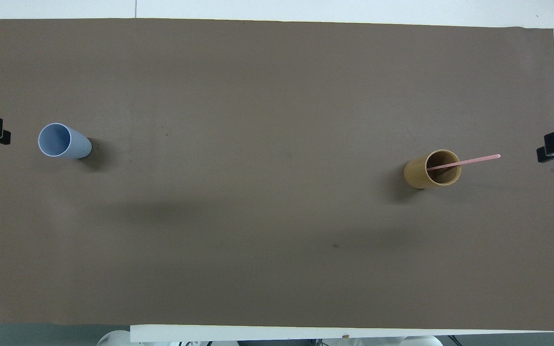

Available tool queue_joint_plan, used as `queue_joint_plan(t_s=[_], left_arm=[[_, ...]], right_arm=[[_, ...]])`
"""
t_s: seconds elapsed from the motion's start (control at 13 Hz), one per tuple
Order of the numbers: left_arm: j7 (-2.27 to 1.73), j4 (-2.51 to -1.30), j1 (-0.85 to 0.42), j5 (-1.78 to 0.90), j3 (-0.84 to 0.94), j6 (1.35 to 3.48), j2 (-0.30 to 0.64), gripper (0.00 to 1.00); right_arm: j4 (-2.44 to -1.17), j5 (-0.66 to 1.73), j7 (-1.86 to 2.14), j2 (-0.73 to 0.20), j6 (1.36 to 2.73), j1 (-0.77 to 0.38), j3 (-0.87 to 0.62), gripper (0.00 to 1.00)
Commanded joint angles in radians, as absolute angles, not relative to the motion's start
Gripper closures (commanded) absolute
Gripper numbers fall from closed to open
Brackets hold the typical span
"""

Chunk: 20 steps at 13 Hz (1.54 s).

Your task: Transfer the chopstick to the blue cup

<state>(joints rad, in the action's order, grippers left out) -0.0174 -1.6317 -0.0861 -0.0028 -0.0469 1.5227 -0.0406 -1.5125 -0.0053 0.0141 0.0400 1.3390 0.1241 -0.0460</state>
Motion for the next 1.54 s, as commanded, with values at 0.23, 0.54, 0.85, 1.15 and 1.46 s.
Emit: queue_joint_plan(t_s=[0.23, 0.54, 0.85, 1.15, 1.46], left_arm=[[-0.011, -1.644, -0.071, -0.009, -0.035, 1.531, -0.048, 0.0], [-0.011, -1.644, -0.071, -0.009, -0.035, 1.532, -0.048, 0.0], [-0.011, -1.644, -0.071, -0.009, -0.035, 1.531, -0.048, 0.0], [-0.002, -1.853, -0.072, -0.011, -0.034, 1.716, -0.134, 0.0], [-0.009, -2.037, 0.023, -0.002, -0.037, 2.101, -0.031, 0.0]], right_arm=[[-1.563, 0.012, 0.038, 0.075, 1.359, 0.134, -0.049, 0.0], [-1.562, 0.012, 0.028, 0.077, 1.359, 0.129, -0.055, 0.0], [-1.562, 0.014, 0.032, 0.077, 1.348, 0.135, -0.054, 0.0], [-1.562, 0.014, 0.032, 0.077, 1.348, 0.133, -0.055, 0.0], [-1.562, 0.014, 0.032, 0.077, 1.348, 0.132, -0.055, 0.0]])
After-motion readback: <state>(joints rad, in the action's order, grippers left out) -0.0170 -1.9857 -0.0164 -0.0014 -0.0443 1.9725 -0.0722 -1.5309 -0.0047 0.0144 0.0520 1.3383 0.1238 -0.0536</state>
